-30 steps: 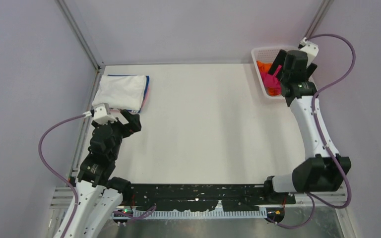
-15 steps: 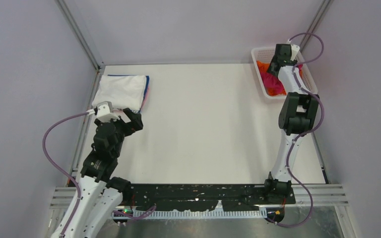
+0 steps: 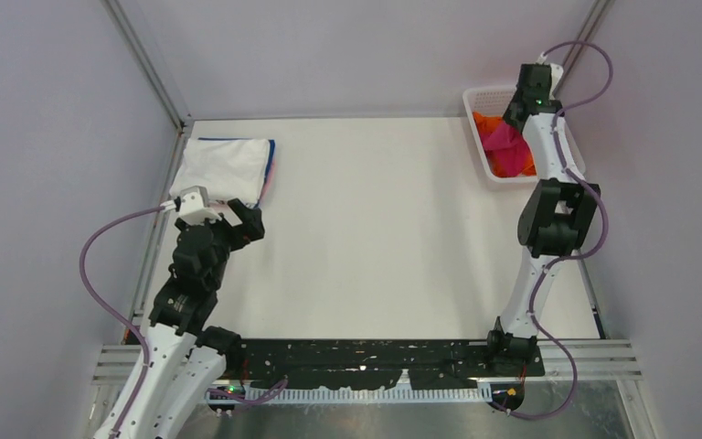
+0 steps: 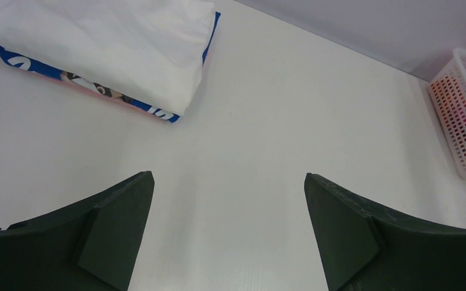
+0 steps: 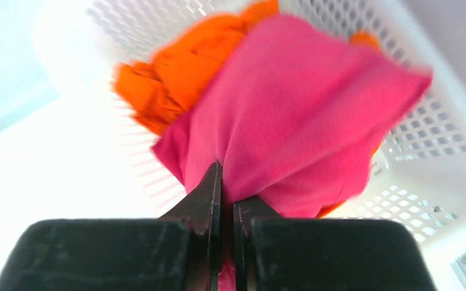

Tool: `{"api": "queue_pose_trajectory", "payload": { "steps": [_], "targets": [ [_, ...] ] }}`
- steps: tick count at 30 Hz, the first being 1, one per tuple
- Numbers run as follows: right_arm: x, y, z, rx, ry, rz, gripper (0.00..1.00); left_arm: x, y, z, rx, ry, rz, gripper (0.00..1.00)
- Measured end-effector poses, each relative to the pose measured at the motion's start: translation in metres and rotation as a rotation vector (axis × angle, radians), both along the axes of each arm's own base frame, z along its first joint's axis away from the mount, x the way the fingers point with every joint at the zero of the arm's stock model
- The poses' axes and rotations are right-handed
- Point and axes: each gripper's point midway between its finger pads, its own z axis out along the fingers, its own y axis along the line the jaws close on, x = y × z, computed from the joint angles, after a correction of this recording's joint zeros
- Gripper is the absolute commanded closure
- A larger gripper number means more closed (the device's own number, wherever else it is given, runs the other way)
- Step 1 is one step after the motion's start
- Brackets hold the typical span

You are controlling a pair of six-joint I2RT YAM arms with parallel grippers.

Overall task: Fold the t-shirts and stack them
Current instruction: Grab crumpled tshirt from bin with the right arm, then move the tshirt to the center of the board

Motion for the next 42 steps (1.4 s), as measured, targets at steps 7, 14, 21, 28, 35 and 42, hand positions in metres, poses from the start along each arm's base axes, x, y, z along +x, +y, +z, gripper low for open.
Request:
{"api": "queue_pose_trajectory", "payload": {
  "steps": [7, 14, 21, 28, 35, 42],
  "targets": [
    [-0.037, 0.049, 0.221, 0.073, -0.444, 0.218, 0.95, -0.007, -0.003, 0.008, -0.025, -0.046, -0.029, 0.01],
    [-0.162, 0.159, 0.422, 0.130, -0.919, 0.635, 0.95, -0.014, -0.008, 0.016, -0.046, -0.083, -0.060, 0.01],
    [-0.251, 0.265, 0.434, 0.306, -0.967, 1.055, 0.95, -0.016, -0.018, 0.013, -0.076, -0.074, -0.108, 0.01],
    [-0.252, 0.314, 0.263, 0.529, -0.634, 1.116, 0.67, -0.017, -0.029, 0.000, -0.130, -0.037, -0.149, 0.01],
    [-0.254, 0.271, 0.000, 0.513, -0.082, 0.763, 0.04, -0.011, -0.045, -0.035, -0.149, 0.101, -0.202, 0.01],
    [-0.272, 0.220, -0.006, 0.349, -0.123, 0.600, 0.05, -0.018, -0.080, -0.072, -0.175, 0.263, -0.364, 0.01]
  ]
}}
